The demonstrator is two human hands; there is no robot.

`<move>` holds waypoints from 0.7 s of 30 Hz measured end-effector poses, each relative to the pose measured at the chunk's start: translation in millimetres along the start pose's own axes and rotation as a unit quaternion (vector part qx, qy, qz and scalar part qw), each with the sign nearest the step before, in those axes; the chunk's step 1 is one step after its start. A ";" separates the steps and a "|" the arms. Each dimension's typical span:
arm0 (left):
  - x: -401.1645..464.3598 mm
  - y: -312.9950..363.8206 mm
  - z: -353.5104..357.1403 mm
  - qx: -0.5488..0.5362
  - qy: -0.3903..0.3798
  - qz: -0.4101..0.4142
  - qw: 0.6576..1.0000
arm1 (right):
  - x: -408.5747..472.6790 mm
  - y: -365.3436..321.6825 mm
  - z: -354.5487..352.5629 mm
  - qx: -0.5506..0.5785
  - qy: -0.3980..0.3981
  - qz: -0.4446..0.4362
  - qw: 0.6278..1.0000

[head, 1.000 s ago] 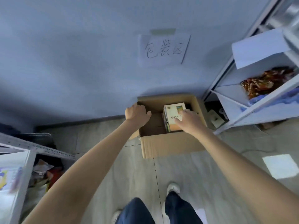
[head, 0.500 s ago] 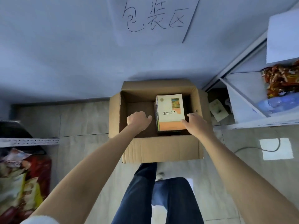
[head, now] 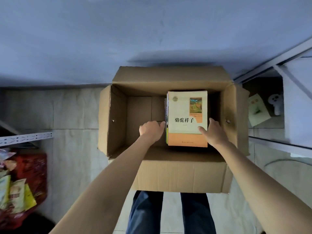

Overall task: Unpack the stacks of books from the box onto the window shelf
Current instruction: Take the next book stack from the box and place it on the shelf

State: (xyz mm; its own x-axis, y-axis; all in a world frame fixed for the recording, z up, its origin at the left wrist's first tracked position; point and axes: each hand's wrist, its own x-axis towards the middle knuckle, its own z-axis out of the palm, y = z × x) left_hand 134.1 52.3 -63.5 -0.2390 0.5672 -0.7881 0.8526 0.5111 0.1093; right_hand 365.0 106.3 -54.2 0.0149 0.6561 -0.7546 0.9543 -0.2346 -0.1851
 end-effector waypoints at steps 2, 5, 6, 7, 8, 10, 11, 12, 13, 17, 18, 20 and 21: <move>23.4 12.4 13.2 -0.086 -0.040 -0.020 0.995 | 19.4 5.2 6.7 0.025 -0.009 0.016 1.000; 47.0 29.5 25.4 -0.202 -0.092 -0.028 0.975 | 40.2 12.0 17.0 0.051 -0.037 0.031 0.998; 52.6 33.7 28.8 -0.222 -0.095 -0.032 0.970 | 46.3 14.5 21.4 0.071 -0.046 0.030 0.996; 57.0 37.7 33.1 -0.241 -0.094 -0.040 0.965 | 51.1 17.4 25.5 0.102 -0.056 0.031 0.993; 59.5 41.4 36.5 -0.262 -0.092 -0.050 0.959 | 54.3 20.4 28.8 0.143 -0.070 0.036 0.987; 59.4 47.7 41.0 -0.301 -0.081 -0.066 0.948 | 57.7 25.6 34.4 0.225 -0.085 0.043 0.970; 58.2 51.0 42.1 -0.316 -0.076 -0.069 0.943 | 59.5 27.8 36.6 0.249 -0.083 0.043 0.964; 56.8 54.1 43.2 -0.332 -0.073 -0.077 0.937 | 60.2 29.9 38.2 0.263 -0.079 0.043 0.961; 55.4 57.0 43.7 -0.356 -0.072 -0.094 0.927 | 60.3 31.6 39.2 0.274 -0.076 0.045 0.958; 49.6 68.5 42.7 -0.425 -0.071 -0.154 0.889 | 57.3 31.5 39.8 0.316 -0.068 0.056 0.945; 49.4 70.6 42.1 -0.437 -0.071 -0.162 0.882 | 56.6 30.2 38.8 0.323 -0.066 0.061 0.942; 48.4 73.9 41.3 -0.441 -0.070 -0.168 0.879 | 56.5 29.4 38.0 0.328 -0.063 0.069 0.940; 46.9 74.4 40.5 -0.434 -0.070 -0.168 0.883 | 56.4 29.1 37.8 0.322 -0.061 0.068 0.942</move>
State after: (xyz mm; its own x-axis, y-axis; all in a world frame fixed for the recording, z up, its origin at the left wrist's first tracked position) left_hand 205.2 90.7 -116.9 -0.2981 0.2357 -0.9250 0.0540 0.9716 0.2302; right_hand 382.3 109.4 -125.9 0.0524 0.5102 -0.8585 0.5664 -0.7232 -0.3952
